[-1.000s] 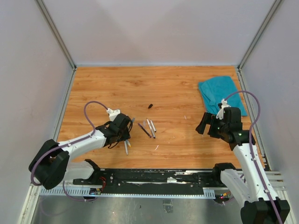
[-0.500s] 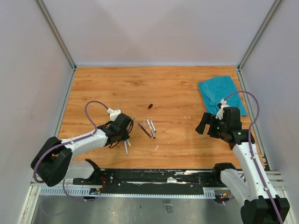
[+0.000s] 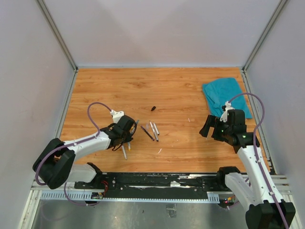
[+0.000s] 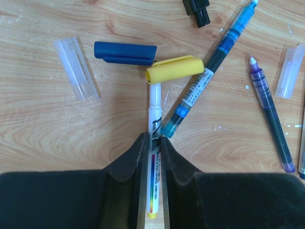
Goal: Insert the pens into the pen caps
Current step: Pick up the pen from the center of the board.
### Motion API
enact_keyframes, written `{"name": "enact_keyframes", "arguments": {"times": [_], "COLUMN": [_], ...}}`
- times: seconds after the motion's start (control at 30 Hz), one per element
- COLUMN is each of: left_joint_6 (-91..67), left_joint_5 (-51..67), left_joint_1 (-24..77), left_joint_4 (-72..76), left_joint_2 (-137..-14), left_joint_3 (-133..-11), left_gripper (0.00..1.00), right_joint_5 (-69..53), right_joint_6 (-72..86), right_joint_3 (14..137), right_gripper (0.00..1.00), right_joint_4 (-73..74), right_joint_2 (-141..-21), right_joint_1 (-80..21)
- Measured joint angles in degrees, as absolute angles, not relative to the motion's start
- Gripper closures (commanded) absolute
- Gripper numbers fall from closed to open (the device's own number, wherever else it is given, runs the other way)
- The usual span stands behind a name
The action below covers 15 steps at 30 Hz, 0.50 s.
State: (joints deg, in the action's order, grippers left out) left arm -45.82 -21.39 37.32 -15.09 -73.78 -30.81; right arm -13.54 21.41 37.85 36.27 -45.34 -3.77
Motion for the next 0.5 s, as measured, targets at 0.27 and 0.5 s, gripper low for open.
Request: {"name": "enact_keyframes", "arguments": {"times": [0.27, 0.5], "left_joint_6": [-43.5, -40.4], "left_joint_5": [-20.6, -19.9], "left_joint_1": [37.3, 37.3], "left_joint_4": [-14.2, -12.9], "left_joint_2": [-73.4, -69.0], "left_joint_3": [-30.8, -30.9], "left_gripper": [0.85, 0.97], "right_joint_5": [-13.8, -15.2], "right_joint_6": [21.5, 23.0], "right_joint_3": [37.8, 37.6], "right_gripper": [0.01, 0.01], "right_joint_4": [36.2, 34.7], "right_joint_2": [-43.9, -41.1], "right_joint_1": [-3.8, -3.8]}}
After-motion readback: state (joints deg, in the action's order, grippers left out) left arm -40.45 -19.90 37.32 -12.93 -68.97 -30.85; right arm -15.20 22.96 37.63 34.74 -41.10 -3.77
